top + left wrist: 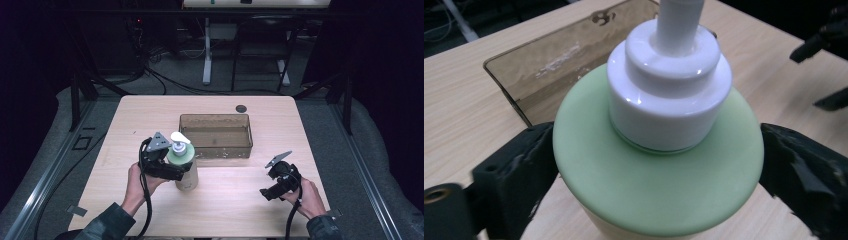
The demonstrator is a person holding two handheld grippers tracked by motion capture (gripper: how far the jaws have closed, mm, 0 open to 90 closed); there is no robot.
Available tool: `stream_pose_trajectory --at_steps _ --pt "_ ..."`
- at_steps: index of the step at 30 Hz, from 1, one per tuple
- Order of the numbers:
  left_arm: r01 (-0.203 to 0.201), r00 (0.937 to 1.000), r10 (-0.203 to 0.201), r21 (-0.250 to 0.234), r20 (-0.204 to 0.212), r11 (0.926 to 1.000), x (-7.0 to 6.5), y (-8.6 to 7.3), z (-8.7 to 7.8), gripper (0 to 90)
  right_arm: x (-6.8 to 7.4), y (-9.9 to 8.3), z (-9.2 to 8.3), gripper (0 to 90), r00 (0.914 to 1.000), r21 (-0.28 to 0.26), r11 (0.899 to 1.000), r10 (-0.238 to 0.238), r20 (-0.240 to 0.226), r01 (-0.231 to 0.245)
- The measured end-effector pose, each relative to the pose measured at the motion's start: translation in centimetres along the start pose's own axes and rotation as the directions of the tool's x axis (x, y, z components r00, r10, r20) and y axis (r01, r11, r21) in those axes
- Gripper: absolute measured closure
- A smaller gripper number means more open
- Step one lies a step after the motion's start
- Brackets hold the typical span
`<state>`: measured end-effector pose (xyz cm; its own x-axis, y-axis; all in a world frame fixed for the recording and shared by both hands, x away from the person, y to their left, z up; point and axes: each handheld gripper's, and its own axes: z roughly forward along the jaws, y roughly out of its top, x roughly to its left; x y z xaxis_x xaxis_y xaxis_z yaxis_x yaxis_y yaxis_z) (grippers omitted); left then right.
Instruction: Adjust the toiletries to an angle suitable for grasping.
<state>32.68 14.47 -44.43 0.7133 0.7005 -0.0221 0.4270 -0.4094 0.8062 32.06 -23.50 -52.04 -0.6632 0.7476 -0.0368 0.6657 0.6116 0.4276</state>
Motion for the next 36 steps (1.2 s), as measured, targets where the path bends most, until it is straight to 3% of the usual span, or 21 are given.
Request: stream_pose_trajectory --at_steps 1,4,6,9,12,16,17,22,25,27,29,33,34,36 --pt "0.0 1.0 0.0 0.0 0.0 1.0 0.0 0.0 0.0 1.1 0.0 0.0 0.0 8.2 1.0 0.0 1.0 0.0 0.0 0.0" --pt "-0.03 0.9978 0.028 0.026 0.06 0.9992 0.8 0.5 -0.6 0.1 0.0 0.0 0.0 8.2 1.0 0.002 1.0 0.001 -0.001 -0.001" --pt "-0.036 0.9971 0.034 0.029 0.068 0.9989 1.0 0.6 -0.7 0.1 0.0 0.0 0.0 8.2 1.0 0.002 1.0 0.0 -0.001 0.001" --pt "-0.056 0.9922 0.052 0.032 0.113 0.9979 1.5 0.9 -1.1 0.1 0.0 0.0 0.0 8.2 1.0 0.003 1.0 -0.001 -0.001 0.001" --pt "-0.072 0.9818 0.063 0.045 0.179 0.9964 2.2 1.3 -1.3 0.1 0.0 0.0 0.0 8.2 1.0 0.003 1.0 0.0 -0.002 0.0" --pt "-0.102 0.9743 0.089 0.055 0.207 0.9932 2.5 1.7 -1.3 0.1 0.1 0.0 0.0 8.2 1.0 0.004 1.0 -0.005 0.005 0.005" --pt "-0.124 0.9686 0.106 0.066 0.225 0.9901 2.8 2.1 -1.2 0.1 0.0 0.0 0.0 8.3 0.9998 0.008 1.0 -0.016 0.014 0.016" --pt "-0.153 0.9618 0.129 0.08 0.241 0.985 3.3 2.7 -1.5 0.2 0.0 0.0 0.0 8.3 0.9998 0.008 1.0 -0.013 0.012 0.013" --pt "-0.208 0.9494 0.176 0.103 0.26 0.9726 3.7 3.3 -1.8 0.3 -0.1 0.0 0.1 8.3 0.9998 0.01 1.0 -0.015 0.01 0.015" --pt "-0.221 0.9467 0.186 0.111 0.263 0.969 3.8 3.5 -1.8 0.4 -0.1 0.0 0.1 8.4 0.9998 0.009 1.0 -0.016 0.008 0.016" --pt "-0.265 0.9332 0.22 0.131 0.284 0.9552 4.2 4.1 -2.0 0.7 -0.1 0.1 0.1 8.4 0.9997 0.011 1.0 -0.023 0.011 0.023" --pt "-0.306 0.9187 0.248 0.156 0.307 0.9392 4.4 4.8 -1.9 1.3 0.0 0.3 0.2 8.4 0.9996 0.014 1.0 -0.027 0.009 0.027" --pt "-0.306 0.9187 0.248 0.156 0.307 0.9392 4.4 4.8 -1.9 1.3 -0.1 0.4 0.2 8.4 0.9995 0.011 0.999 -0.031 0.008 0.031" --pt "-0.332 0.91 0.268 0.172 0.317 0.9273 4.4 5.0 -1.8 1.4 0.0 0.4 0.2 8.5 0.9995 0.013 0.999 -0.031 0.007 0.031"
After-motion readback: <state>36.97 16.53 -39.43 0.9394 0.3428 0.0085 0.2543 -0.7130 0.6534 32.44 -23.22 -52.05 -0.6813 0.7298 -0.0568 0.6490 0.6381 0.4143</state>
